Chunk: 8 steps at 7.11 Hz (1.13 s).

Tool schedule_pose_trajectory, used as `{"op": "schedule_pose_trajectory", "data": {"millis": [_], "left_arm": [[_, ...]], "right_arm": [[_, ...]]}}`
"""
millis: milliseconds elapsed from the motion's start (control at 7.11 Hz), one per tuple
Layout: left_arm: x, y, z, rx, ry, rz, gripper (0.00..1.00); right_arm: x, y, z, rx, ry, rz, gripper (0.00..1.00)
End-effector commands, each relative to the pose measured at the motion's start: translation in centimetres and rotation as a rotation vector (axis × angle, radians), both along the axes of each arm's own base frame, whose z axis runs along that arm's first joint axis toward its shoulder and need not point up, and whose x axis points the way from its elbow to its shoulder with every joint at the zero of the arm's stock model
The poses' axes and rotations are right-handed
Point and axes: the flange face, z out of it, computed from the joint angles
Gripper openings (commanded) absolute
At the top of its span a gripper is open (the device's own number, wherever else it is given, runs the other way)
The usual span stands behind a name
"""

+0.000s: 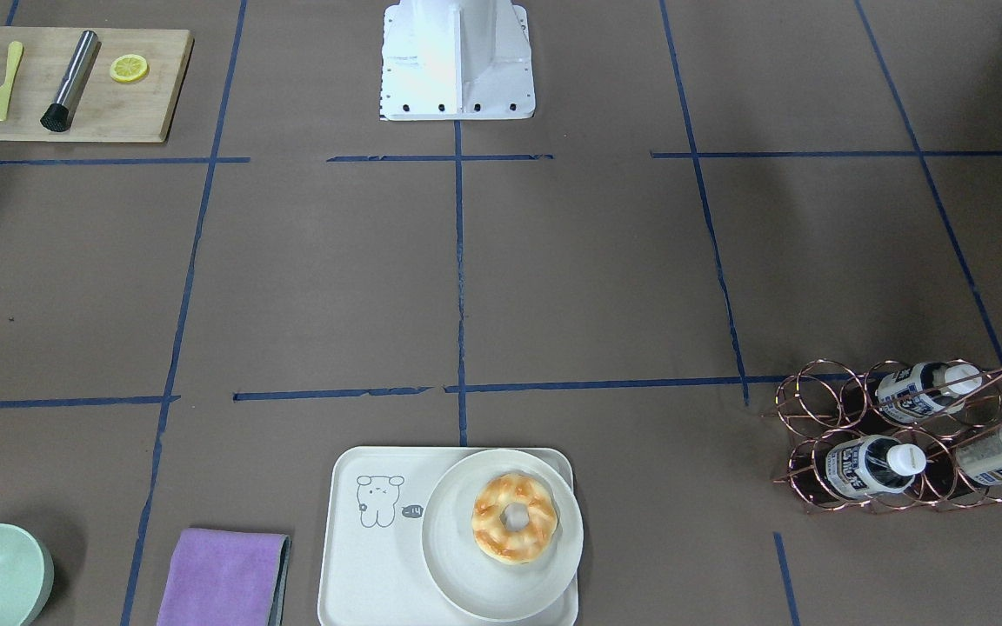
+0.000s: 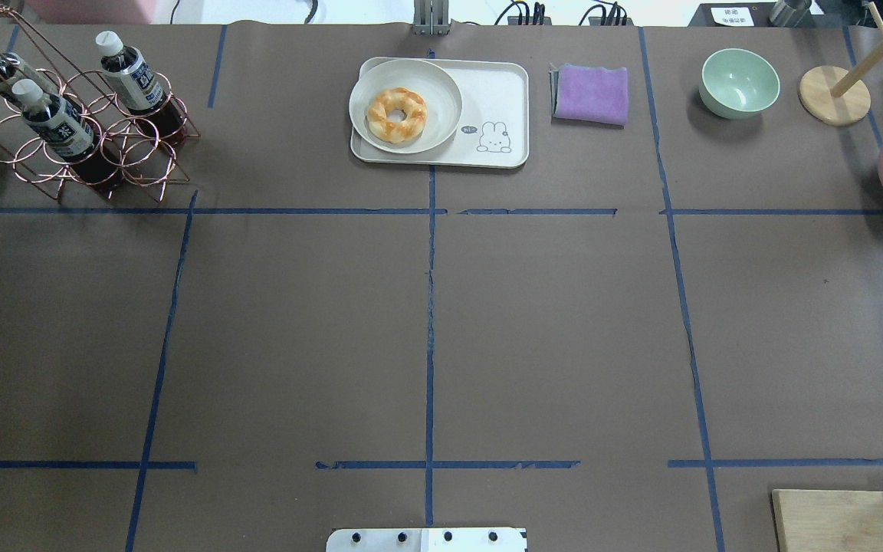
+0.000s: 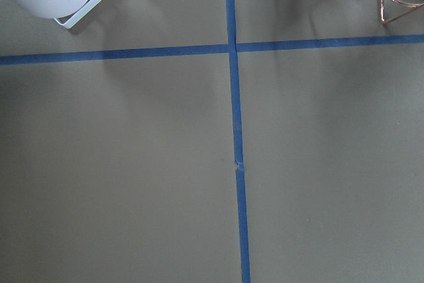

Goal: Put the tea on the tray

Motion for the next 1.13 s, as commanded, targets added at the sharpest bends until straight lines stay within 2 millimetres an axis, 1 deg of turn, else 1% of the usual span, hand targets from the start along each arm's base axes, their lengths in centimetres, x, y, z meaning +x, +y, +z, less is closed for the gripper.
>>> {"op": "schedule_pose_trajectory", "data": {"millis": [0,422,844,985], "left_arm": [[0.0,0.0,0.0,0.001,0.0,0.001,1.0],[0.01,-0.07,-0.08,0.001,0.001,0.0,1.0],[0.01,-0.45,-0.91,0.054,0.002,-0.005,1.0],[0.01,-0.45,-0.92,0.054,0.002,-0.005,1.0]], "right_arm": [[0.0,0.01,0.07,-0.003,0.0,0.001,1.0],[0.0,-0.01,-0.08,0.0,0.0,0.001,1.0],[0.02,-0.24,-0.29,0.006,0.001,0.0,1.0],[0.01,-0.24,-0.3,0.006,-0.001,0.0,1.0]]}}
